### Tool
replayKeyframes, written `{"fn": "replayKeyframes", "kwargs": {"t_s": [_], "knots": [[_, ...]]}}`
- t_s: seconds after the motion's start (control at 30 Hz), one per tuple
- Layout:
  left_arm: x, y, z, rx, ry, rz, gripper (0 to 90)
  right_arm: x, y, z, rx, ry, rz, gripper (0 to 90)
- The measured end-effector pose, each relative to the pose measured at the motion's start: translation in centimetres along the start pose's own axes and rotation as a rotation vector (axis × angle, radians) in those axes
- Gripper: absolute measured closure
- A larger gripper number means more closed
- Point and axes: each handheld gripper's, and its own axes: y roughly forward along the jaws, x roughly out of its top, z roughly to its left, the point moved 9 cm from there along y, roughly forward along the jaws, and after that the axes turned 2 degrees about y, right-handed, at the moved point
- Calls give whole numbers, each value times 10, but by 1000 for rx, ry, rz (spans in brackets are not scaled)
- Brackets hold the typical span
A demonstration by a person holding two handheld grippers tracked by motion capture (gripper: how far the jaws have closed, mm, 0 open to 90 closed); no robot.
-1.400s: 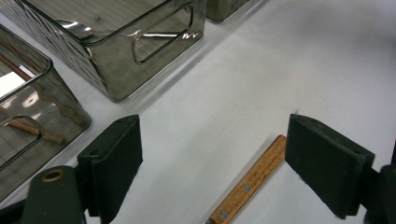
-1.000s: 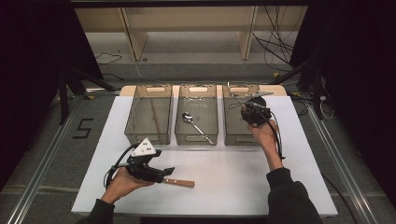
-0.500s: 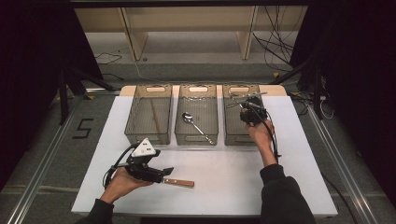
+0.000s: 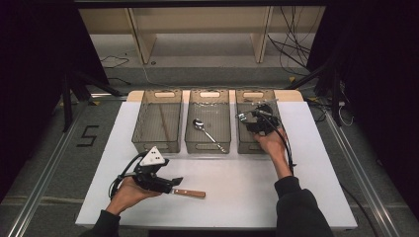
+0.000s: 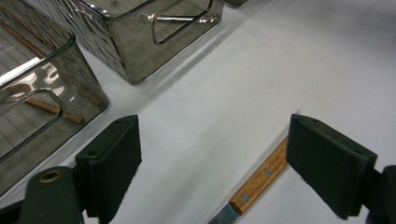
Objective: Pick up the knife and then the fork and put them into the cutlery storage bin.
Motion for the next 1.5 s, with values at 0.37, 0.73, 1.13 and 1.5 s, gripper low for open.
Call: {"fn": "replayKeyframes", "kwargs": {"t_s": [0.37,0.73,1.13,1.5], "knots": [[-4,-1,4,12,10,26,178,-3,-49,26,100,-98,-121,396],[-12,-2,6,8,37,101,177,-31,-93,77,396,-108,-211,319],[-18,5,-9,-38,113,177,182,-82,-113,90,461,-209,-250,291],[-29,15,-17,-73,171,260,203,-99,-115,92,482,-211,-251,287]]}}
